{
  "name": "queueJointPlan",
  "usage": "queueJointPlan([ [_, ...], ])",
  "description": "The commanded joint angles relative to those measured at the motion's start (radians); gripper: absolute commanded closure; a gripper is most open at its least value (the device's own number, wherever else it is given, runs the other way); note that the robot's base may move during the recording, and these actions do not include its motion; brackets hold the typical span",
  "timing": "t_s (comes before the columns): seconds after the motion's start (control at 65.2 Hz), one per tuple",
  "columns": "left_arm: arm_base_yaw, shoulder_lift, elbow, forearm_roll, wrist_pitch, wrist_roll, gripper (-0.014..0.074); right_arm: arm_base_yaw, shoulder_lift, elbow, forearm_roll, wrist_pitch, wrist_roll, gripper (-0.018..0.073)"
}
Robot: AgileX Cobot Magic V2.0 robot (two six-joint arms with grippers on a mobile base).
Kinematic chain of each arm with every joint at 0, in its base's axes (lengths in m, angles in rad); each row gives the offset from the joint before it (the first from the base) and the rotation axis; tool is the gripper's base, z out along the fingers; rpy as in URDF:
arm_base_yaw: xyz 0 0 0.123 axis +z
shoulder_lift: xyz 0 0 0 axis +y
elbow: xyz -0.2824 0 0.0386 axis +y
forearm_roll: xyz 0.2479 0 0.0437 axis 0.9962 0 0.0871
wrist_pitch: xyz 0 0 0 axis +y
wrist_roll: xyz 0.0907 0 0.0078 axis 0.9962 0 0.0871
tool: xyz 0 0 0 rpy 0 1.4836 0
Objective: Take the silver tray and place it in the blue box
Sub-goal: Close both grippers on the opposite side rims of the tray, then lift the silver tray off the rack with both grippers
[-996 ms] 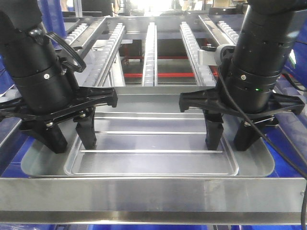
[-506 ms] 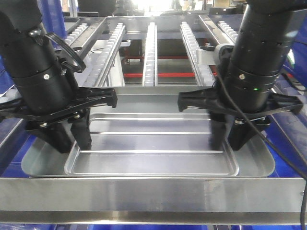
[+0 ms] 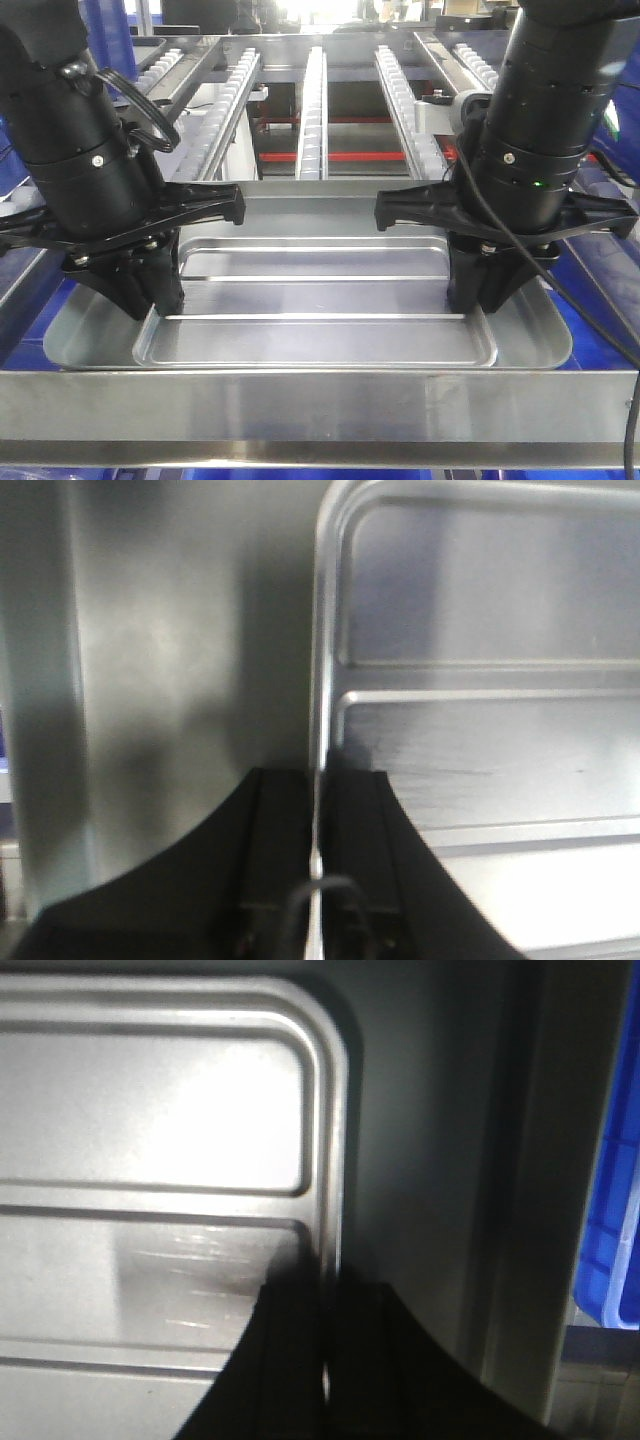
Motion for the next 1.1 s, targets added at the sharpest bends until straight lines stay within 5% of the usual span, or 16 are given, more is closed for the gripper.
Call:
queueJointPlan([
  [0.0, -0.007, -0.031, -0.02, -0.007, -0.03, -0.008, 0.061, -0.001, -0.031, -0.021, -0.015, -0.025, -0.011, 0.0506],
  [0.199, -0.007, -0.031, -0.026, -0.009, -0.079, -0.008, 0.061, -0.001, -0.032, -0.026, -0.014, -0.043, -0.011, 0.0506],
  [0.445, -0.007, -0.075, -0.103, -0.012, 0.052, -0.018, 0.061, 0.003, -0.103, -0.086, -0.013, 0.104, 0.055, 0.0506],
  [0.644, -0.045, -0.177, -0.11, 0.032, 0.136, -0.116, 0.061, 0.033, -0.229, -0.077, -0.022, 0.114, 0.135, 0.0506],
  [0.843, -0.138, -0.277, -0.08, 0.181, 0.232, -0.275, 0.061, 0.129, -0.314, -0.059, -0.127, 0.176, 0.231, 0.0506],
  [1.088, -0.242, -0.417, 0.071, 0.186, 0.199, -0.378, 0.0598, 0.268, -0.445, 0.076, -0.175, 0.17, 0.342, 0.0506],
])
